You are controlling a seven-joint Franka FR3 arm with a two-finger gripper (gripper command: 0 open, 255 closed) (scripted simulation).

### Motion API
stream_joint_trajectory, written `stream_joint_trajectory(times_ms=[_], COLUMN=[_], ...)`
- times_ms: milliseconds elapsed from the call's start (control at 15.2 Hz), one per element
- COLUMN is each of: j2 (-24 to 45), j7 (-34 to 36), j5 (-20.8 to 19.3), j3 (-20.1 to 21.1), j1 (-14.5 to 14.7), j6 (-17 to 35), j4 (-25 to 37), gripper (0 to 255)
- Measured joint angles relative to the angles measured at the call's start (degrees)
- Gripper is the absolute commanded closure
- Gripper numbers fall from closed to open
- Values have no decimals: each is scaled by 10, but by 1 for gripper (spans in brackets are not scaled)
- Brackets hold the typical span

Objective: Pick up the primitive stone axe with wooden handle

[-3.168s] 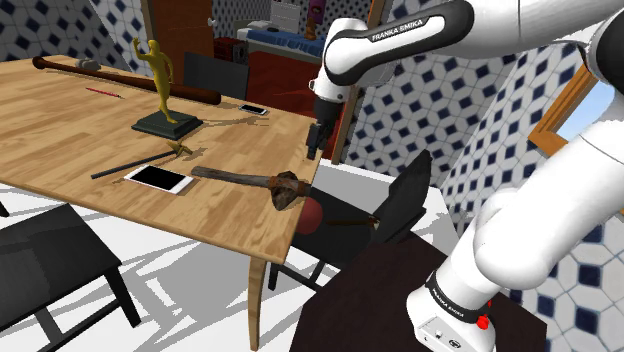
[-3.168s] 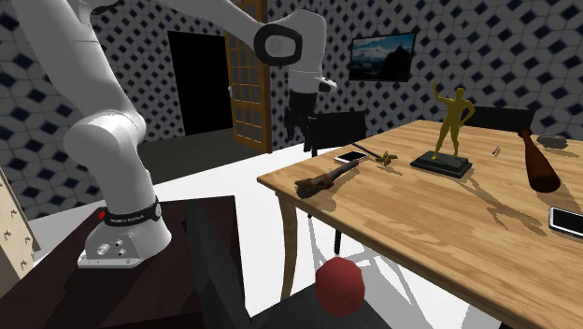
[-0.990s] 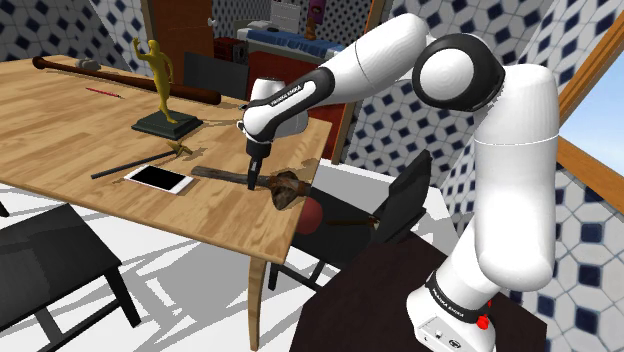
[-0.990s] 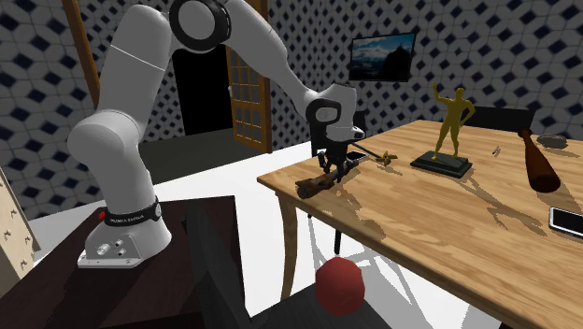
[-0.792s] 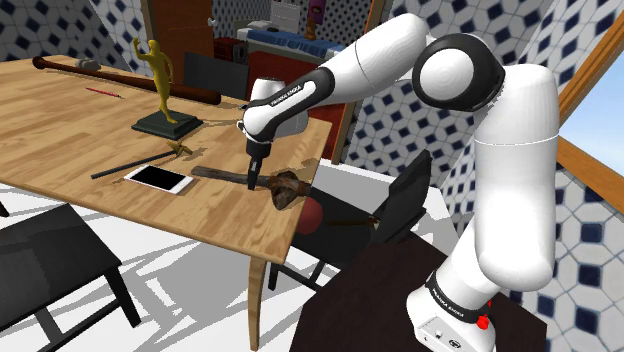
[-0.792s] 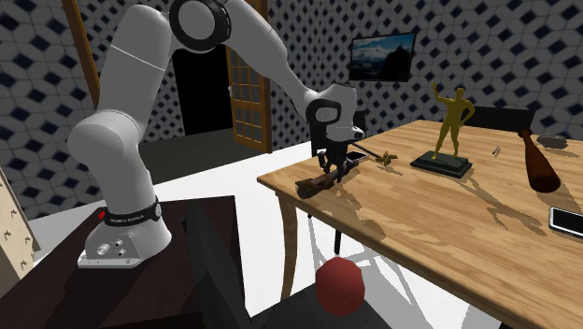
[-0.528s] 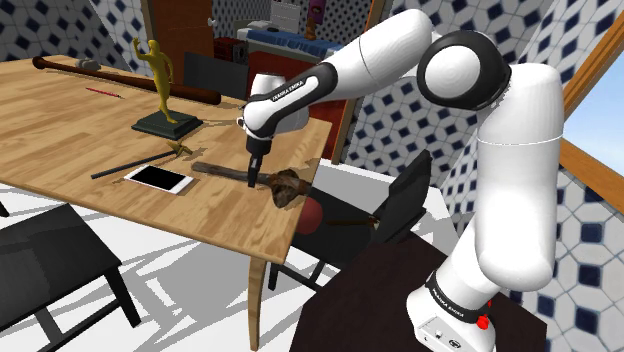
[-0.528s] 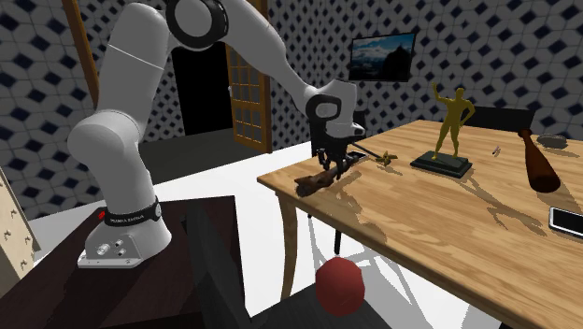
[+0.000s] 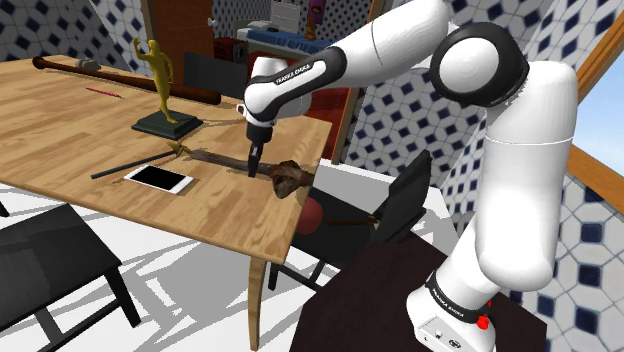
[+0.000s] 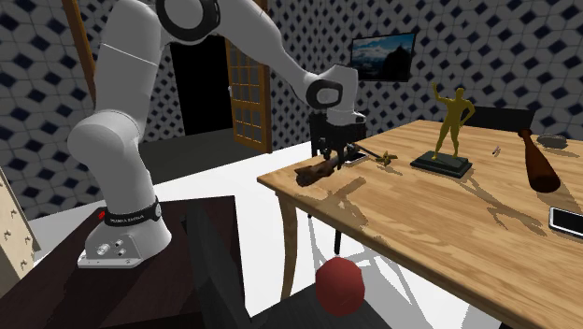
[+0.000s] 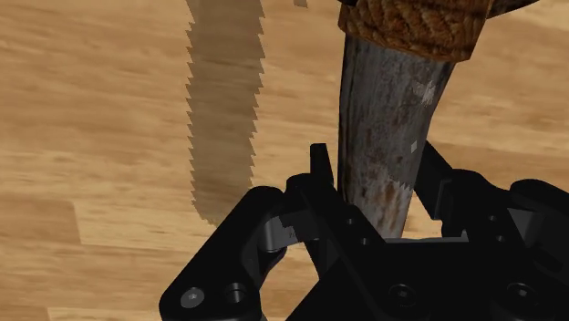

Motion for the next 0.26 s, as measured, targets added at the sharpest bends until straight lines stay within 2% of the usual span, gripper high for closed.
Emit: stream_joint_trajectory(times_ms=[264], j2=[-13], j7=[3], j5=[-2], j3=[-1], j1=[0], j6=[-20], j4=[8], gripper=[255])
